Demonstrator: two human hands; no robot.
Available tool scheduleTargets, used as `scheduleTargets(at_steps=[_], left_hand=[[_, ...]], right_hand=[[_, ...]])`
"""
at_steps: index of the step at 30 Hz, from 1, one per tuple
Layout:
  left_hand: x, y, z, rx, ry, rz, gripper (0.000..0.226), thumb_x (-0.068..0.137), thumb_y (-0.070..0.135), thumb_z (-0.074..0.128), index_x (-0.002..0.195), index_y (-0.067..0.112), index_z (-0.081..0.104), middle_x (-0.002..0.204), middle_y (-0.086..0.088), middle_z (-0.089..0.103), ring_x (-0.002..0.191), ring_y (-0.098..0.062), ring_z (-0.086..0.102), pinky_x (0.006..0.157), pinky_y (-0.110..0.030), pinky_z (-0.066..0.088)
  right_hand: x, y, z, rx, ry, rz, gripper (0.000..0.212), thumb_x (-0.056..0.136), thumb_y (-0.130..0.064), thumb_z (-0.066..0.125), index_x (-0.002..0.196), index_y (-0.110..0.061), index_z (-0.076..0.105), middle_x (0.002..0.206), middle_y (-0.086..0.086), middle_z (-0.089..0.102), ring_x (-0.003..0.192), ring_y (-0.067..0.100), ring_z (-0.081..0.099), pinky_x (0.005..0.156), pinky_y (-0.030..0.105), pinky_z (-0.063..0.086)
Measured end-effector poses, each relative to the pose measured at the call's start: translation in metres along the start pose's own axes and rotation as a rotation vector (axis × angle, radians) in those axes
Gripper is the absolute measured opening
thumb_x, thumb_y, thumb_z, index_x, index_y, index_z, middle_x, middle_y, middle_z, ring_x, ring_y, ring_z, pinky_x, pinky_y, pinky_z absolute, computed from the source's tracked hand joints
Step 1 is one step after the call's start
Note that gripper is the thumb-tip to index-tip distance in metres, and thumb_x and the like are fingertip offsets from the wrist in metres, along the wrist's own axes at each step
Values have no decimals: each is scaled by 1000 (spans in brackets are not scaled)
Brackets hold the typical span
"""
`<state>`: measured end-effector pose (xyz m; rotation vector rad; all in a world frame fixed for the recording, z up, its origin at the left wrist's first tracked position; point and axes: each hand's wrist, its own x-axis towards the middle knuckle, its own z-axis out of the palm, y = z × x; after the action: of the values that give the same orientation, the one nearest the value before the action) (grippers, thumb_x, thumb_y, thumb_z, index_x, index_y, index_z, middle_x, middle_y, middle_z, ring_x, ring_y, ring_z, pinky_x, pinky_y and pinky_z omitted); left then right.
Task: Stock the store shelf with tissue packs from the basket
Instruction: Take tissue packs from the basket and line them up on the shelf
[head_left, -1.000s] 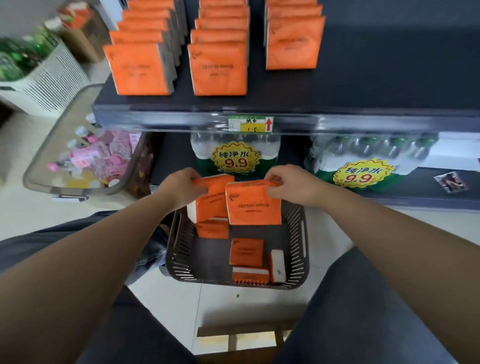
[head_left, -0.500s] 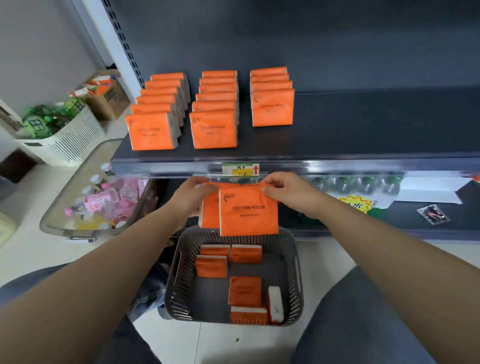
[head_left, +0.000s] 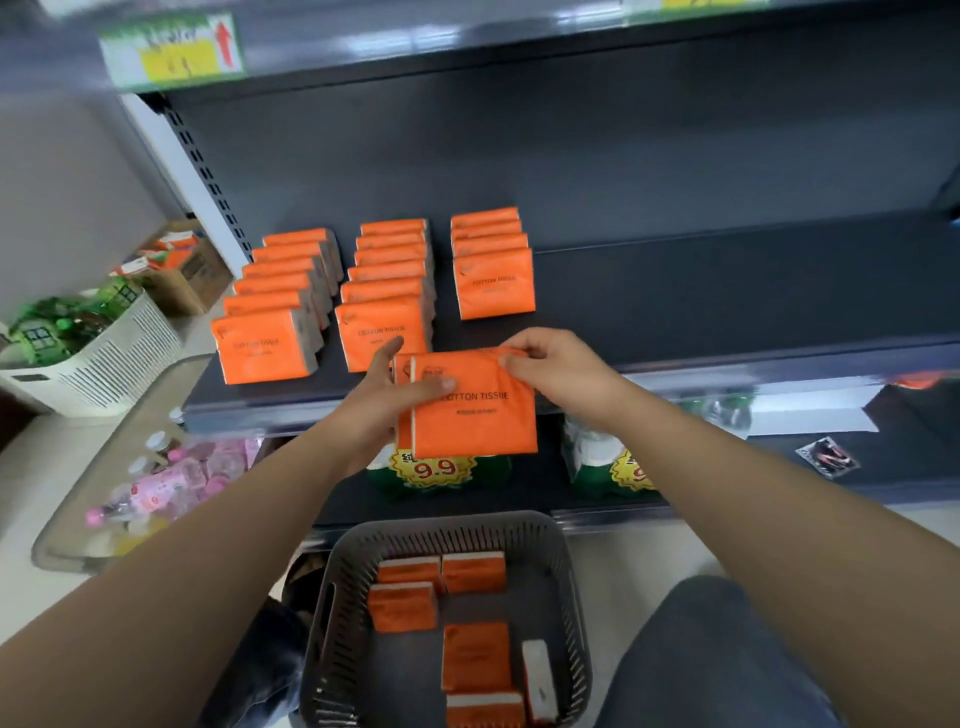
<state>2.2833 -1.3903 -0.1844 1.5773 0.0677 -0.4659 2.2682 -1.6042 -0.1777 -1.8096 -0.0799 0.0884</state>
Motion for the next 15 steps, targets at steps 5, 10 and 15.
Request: scheduleTargets(at_steps=[5, 10, 15], left_hand=[[14, 14, 10, -24, 39, 66, 111, 53, 36, 85, 145, 42, 24, 124, 5, 56, 102, -19, 66, 68, -36, 56], [31, 30, 23, -63, 70, 116, 108, 51, 33, 85, 141, 38, 27, 121, 1, 58, 101, -23, 66, 68, -38, 56], [52, 39, 35, -66, 70, 144, 80, 56, 29, 86, 127, 18, 50, 115, -6, 67, 99, -24, 69, 69, -38, 58]], right_hand=[[9, -4, -12, -14, 102, -24, 18, 92, -23, 60, 109, -17, 59, 107, 7, 60, 94, 16, 59, 87, 32, 48], [16, 1, -27, 135, 117, 64, 36, 91, -37, 59, 121, -18, 52, 118, 0, 59, 105, 14, 60, 88, 28, 50], [27, 12, -40, 288, -24, 145, 26, 93, -39, 55, 114, -25, 55, 115, -3, 65, 105, 12, 63, 94, 35, 51]])
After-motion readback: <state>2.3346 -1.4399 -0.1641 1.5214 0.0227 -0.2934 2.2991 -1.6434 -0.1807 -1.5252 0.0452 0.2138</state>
